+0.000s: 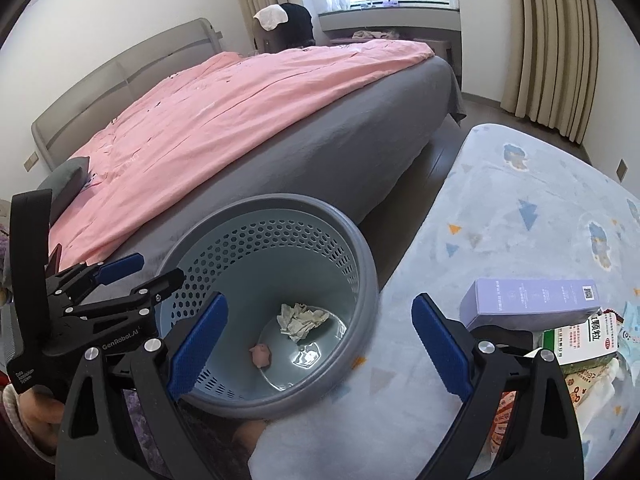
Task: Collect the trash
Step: 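Drop the pig from the left tool into the basket while the right tool drops the paper, then move the left tool back to the mattress toward the red-and-white paper cup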
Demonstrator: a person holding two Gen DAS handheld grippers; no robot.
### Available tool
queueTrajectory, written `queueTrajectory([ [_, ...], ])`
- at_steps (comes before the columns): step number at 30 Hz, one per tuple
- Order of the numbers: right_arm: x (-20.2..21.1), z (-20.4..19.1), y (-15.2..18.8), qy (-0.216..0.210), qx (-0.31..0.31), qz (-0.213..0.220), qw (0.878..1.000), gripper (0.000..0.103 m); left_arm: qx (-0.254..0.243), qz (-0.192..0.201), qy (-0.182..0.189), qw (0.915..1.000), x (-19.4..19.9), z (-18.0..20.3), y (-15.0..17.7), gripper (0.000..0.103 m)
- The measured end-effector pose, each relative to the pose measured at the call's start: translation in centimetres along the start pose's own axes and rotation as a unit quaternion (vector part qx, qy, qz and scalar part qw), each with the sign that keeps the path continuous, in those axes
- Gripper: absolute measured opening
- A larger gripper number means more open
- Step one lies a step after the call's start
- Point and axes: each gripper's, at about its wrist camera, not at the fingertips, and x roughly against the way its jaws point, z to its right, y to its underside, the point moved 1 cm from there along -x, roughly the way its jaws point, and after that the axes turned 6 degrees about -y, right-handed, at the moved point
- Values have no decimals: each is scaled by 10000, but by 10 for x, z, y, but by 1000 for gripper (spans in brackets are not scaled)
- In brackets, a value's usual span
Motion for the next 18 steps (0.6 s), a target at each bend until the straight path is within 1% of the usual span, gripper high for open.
queueTrajectory([
  [3,13,8,4,-25,-22,113,9999,92,-42,147,-91,9998,5,12,0,62],
  [7,33,28,14,-6,-251,173,9995,92,22,46,87,9999,10,31,2,62],
  [10,54,44,22,136,-391,243,9988,91,-74,95,129,9998,18,50,2,62],
  [13,77,61,31,282,-608,294,9973,91,-141,125,318,9993,27,69,0,62],
  [18,115,86,47,688,-836,354,9935,91,-253,384,525,9976,48,98,-3,62],
])
